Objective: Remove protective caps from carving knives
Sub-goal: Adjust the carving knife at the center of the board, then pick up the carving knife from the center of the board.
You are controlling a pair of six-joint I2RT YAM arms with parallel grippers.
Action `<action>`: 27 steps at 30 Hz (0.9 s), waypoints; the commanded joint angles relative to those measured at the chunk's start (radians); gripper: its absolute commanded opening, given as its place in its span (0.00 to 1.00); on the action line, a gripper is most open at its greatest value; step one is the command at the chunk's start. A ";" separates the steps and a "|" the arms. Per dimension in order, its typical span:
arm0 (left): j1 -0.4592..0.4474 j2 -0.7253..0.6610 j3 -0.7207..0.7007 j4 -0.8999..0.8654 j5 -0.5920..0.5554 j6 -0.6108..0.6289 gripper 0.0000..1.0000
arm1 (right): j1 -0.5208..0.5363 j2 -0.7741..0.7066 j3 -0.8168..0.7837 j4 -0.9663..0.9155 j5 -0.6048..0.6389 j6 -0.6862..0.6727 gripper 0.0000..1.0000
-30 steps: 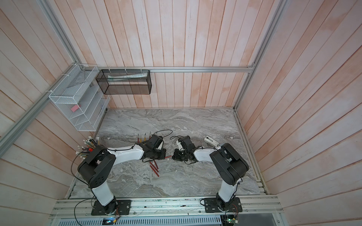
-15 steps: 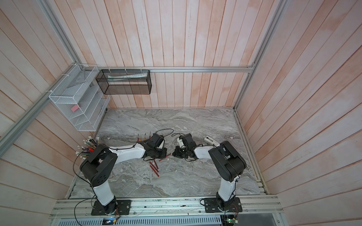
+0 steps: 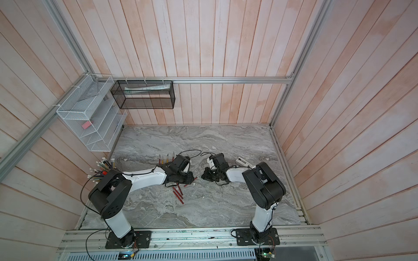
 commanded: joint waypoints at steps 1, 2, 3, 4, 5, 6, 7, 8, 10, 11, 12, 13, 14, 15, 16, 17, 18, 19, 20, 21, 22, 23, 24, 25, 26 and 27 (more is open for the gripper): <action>-0.022 -0.006 -0.015 -0.018 -0.046 0.030 0.37 | -0.005 0.016 0.022 -0.052 0.004 -0.022 0.00; -0.029 0.004 -0.008 -0.025 -0.061 0.034 0.37 | -0.006 0.016 0.024 -0.053 0.002 -0.022 0.00; -0.034 0.015 -0.001 -0.034 -0.073 0.039 0.37 | -0.006 0.015 0.025 -0.054 0.002 -0.022 0.00; -0.038 0.023 0.008 -0.046 -0.086 0.041 0.37 | -0.006 0.015 0.026 -0.056 0.000 -0.022 0.00; -0.042 0.035 0.017 -0.056 -0.099 0.042 0.37 | -0.008 0.014 0.027 -0.056 0.000 -0.023 0.00; -0.048 0.044 0.025 -0.066 -0.113 0.045 0.37 | -0.008 0.013 0.027 -0.057 -0.001 -0.023 0.00; -0.053 0.052 0.034 -0.072 -0.126 0.048 0.37 | -0.008 0.013 0.027 -0.057 -0.001 -0.022 0.00; -0.058 0.058 0.043 -0.080 -0.136 0.049 0.36 | -0.010 0.012 0.027 -0.057 -0.003 -0.022 0.00; -0.068 0.071 0.059 -0.093 -0.159 0.054 0.33 | -0.013 0.012 0.027 -0.057 -0.007 -0.022 0.00; -0.074 0.079 0.068 -0.099 -0.172 0.056 0.31 | -0.014 0.012 0.027 -0.055 -0.009 -0.022 0.00; -0.079 0.086 0.078 -0.109 -0.180 0.058 0.30 | -0.015 0.012 0.025 -0.054 -0.011 -0.022 0.00; -0.082 0.094 0.084 -0.113 -0.186 0.062 0.29 | -0.017 0.012 0.025 -0.053 -0.016 -0.022 0.00; -0.086 0.103 0.089 -0.117 -0.192 0.063 0.29 | -0.019 0.010 0.024 -0.051 -0.021 -0.020 0.00; -0.090 0.113 0.095 -0.122 -0.197 0.066 0.28 | -0.021 0.009 0.022 -0.046 -0.025 -0.019 0.00; -0.093 0.121 0.099 -0.126 -0.200 0.069 0.27 | -0.024 0.007 0.021 -0.043 -0.030 -0.017 0.00; -0.099 0.129 0.103 -0.130 -0.206 0.071 0.27 | -0.026 0.004 0.020 -0.041 -0.034 -0.016 0.00; -0.102 0.137 0.107 -0.132 -0.211 0.073 0.27 | -0.028 0.002 0.016 -0.037 -0.041 -0.014 0.00; -0.104 0.145 0.108 -0.136 -0.212 0.074 0.25 | -0.029 -0.001 0.014 -0.033 -0.046 -0.012 0.00; -0.106 0.149 0.110 -0.137 -0.213 0.075 0.23 | -0.032 -0.004 0.012 -0.030 -0.051 -0.010 0.00; -0.108 0.154 0.110 -0.137 -0.213 0.075 0.19 | -0.033 -0.007 0.010 -0.026 -0.057 -0.008 0.00; -0.108 0.156 0.109 -0.137 -0.213 0.073 0.15 | -0.036 -0.010 0.007 -0.023 -0.062 -0.005 0.00; -0.108 0.159 0.110 -0.136 -0.213 0.074 0.12 | -0.037 -0.014 0.004 -0.019 -0.066 -0.003 0.00; -0.108 0.158 0.110 -0.135 -0.212 0.074 0.08 | -0.038 -0.018 0.002 -0.017 -0.068 -0.002 0.00; -0.108 0.156 0.111 -0.134 -0.210 0.074 0.05 | -0.040 -0.022 0.002 -0.017 -0.072 0.000 0.00; -0.108 0.155 0.111 -0.135 -0.209 0.076 0.05 | -0.040 -0.026 0.001 -0.017 -0.073 0.000 0.00; -0.109 0.151 0.113 -0.133 -0.207 0.076 0.04 | -0.042 -0.032 -0.001 -0.016 -0.076 0.001 0.00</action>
